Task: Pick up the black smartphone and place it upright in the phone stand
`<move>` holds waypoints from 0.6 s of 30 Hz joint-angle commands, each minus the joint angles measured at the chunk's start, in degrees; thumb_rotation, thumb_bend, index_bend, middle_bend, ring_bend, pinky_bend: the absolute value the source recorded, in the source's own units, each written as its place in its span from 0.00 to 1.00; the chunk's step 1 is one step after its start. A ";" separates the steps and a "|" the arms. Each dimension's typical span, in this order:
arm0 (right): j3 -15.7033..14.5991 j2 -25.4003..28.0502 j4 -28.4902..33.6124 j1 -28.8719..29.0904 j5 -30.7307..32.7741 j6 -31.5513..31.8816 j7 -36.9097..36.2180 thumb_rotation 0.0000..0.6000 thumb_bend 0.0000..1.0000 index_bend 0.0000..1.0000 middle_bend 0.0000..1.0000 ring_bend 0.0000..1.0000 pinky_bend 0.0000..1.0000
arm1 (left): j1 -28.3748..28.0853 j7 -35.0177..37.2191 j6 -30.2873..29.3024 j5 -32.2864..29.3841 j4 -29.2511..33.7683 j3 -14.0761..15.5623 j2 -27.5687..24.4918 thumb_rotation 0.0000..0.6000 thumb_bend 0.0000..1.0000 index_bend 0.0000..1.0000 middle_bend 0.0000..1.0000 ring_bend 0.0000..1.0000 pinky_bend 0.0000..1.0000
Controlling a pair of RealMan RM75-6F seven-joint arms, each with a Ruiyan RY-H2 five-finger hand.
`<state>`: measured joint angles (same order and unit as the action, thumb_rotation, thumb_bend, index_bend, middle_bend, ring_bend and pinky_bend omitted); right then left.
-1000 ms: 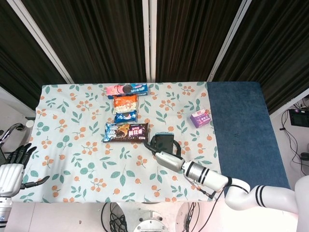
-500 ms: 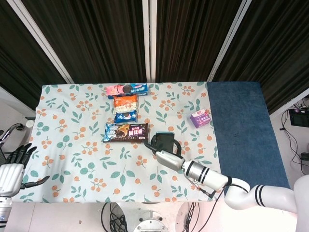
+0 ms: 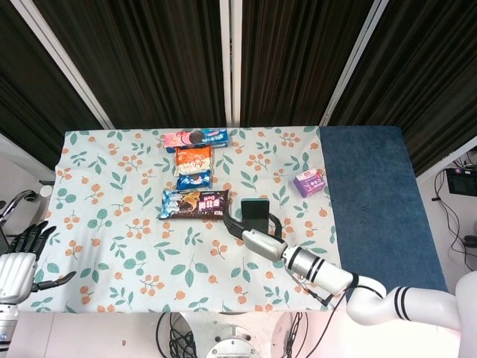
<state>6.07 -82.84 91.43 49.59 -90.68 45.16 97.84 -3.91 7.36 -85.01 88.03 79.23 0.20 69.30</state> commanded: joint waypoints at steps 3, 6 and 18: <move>-0.34 0.75 0.63 0.02 0.42 0.29 0.35 1.00 0.18 0.00 0.00 0.00 0.00 | 0.05 -0.04 -0.02 -0.01 0.02 0.02 -0.04 0.54 0.00 0.11 0.04 0.05 0.14; -0.54 1.72 1.46 -0.14 0.45 0.93 0.04 1.00 0.15 0.00 0.00 0.00 0.00 | 0.04 -0.12 -0.04 0.04 0.08 0.03 -0.06 0.54 0.00 0.11 0.04 0.05 0.14; -1.36 10.92 8.53 -5.72 -5.21 14.11 -13.74 1.00 0.09 0.00 0.00 0.00 0.00 | -0.19 -1.12 -0.07 0.27 1.04 -0.10 -0.13 0.54 0.00 0.11 0.04 0.05 0.14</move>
<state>5.23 -74.57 97.97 46.37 -93.70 54.84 88.53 -4.10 6.25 -85.08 88.29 80.27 0.09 69.18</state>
